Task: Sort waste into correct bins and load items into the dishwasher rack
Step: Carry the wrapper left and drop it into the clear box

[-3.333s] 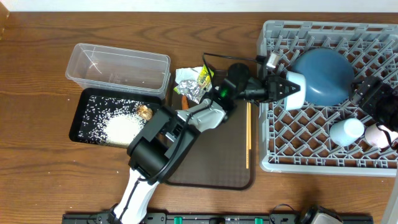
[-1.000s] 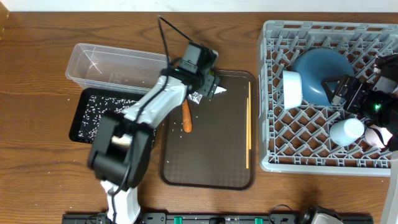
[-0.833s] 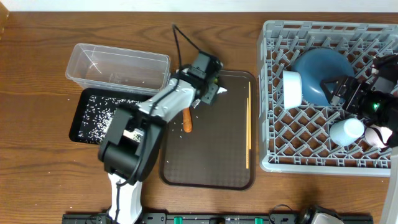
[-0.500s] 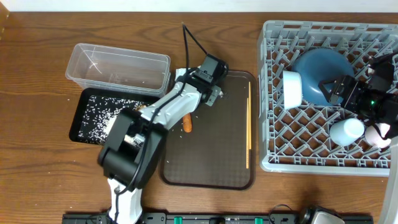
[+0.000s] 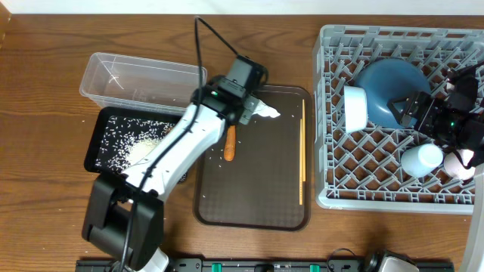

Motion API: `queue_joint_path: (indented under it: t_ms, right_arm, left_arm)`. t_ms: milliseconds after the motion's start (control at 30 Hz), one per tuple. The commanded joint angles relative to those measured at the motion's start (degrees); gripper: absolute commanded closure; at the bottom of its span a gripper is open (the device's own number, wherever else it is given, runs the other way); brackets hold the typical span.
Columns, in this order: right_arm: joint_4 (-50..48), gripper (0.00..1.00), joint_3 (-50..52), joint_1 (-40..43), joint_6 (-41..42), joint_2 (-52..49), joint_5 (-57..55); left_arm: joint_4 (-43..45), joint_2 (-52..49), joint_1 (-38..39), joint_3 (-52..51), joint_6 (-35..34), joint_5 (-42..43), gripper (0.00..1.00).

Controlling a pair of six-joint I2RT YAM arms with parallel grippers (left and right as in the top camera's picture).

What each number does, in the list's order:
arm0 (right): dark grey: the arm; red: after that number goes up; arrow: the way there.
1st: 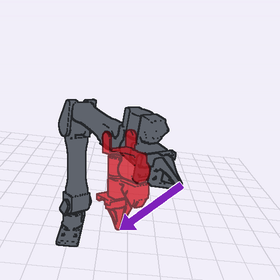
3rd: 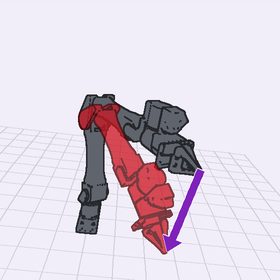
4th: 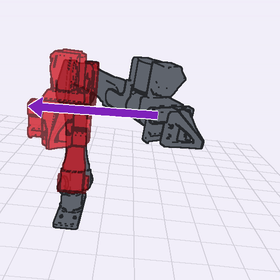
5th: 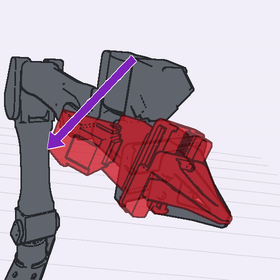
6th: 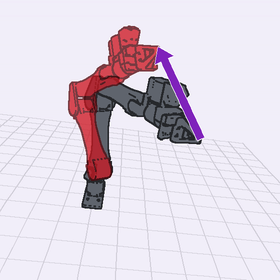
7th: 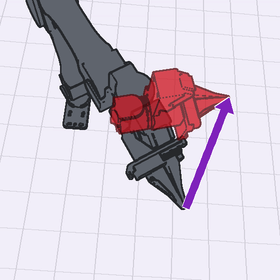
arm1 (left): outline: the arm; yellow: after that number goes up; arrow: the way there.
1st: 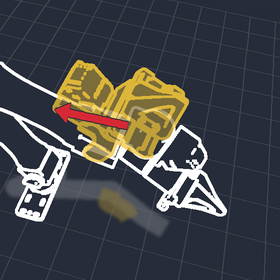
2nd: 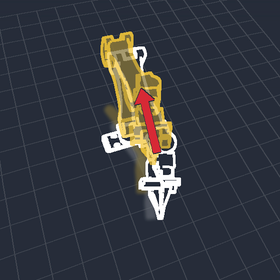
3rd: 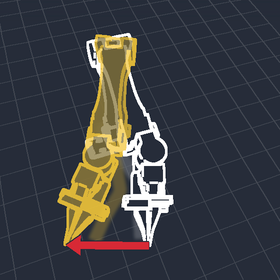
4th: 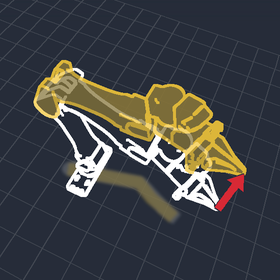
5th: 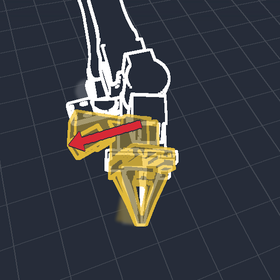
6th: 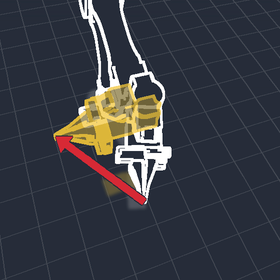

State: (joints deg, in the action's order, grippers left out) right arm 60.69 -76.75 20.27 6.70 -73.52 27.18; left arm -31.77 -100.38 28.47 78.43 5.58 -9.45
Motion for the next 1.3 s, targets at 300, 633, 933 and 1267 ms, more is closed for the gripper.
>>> queue_joint_path:
  t_ms: [300, 633, 933, 1267]
  right_arm:
    - [0.5, 0.06, -0.3, -0.4, -1.0, 0.0, 0.1]
    - [0.4, 0.06, -0.3, -0.4, -1.0, 0.0, 0.1]
    - [0.8, 0.06, -0.3, -0.4, -1.0, 0.0, 0.1]
    - [0.4, 0.06, -0.3, -0.4, -1.0, 0.0, 0.0]
  left_arm:
    - [3.1, 2.5, -20.7, 0.2, -11.9, 14.6, 0.94]
    - [5.0, 1.3, -26.7, 0.2, -10.1, 15.1, 0.87]
    - [4.9, 4.2, -26.4, 0.2, -10.2, 14.4, 0.38]
    - [1.6, 8.1, -24.0, 0.1, -9.2, 16.2, 0.55]
